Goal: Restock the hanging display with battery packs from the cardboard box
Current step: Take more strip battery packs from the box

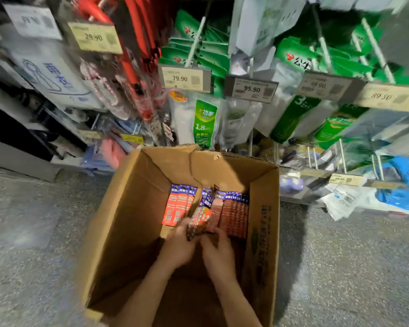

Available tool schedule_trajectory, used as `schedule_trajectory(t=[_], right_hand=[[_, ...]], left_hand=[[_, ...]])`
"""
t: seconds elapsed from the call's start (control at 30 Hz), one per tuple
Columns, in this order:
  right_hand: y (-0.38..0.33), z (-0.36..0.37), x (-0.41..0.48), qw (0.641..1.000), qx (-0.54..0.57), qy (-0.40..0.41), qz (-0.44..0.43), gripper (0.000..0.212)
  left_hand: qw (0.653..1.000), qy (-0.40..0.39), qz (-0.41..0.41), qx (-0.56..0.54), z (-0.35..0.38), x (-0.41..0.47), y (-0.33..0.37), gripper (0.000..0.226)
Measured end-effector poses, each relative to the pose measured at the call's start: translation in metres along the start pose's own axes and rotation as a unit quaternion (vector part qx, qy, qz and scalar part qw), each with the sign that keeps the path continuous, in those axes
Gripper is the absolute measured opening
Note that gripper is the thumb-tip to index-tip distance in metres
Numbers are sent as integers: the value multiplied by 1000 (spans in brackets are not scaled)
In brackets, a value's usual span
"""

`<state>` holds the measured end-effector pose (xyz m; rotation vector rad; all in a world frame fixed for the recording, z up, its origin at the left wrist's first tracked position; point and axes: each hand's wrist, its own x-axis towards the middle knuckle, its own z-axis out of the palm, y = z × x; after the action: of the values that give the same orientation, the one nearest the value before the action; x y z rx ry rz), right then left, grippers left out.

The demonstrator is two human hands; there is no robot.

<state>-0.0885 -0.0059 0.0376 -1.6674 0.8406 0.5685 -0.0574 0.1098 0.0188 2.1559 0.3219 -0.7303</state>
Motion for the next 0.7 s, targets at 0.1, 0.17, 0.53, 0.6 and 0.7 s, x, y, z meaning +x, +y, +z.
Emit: schedule_trajectory(t=[0.1, 0.17, 0.53, 0.6, 0.7], right_hand=[[-19, -9, -37, 996, 64, -48, -27, 19], [-31, -15, -61, 993, 92, -66, -42, 20], [-59, -94, -178, 973, 179, 29, -143, 20], [-54, -116, -195, 961, 211, 47, -169, 21], [-50, -139, -212, 958, 214, 33, -188, 15]], left_hand=[[991, 40, -10, -126, -28, -49, 10, 74], [981, 54, -7, -188, -40, -80, 16, 67], [962, 20, 97, -253, -48, -181, 99, 22], [966, 15, 95, -242, -39, -187, 110, 10], [959, -28, 94, -266, -32, -203, 131, 7]])
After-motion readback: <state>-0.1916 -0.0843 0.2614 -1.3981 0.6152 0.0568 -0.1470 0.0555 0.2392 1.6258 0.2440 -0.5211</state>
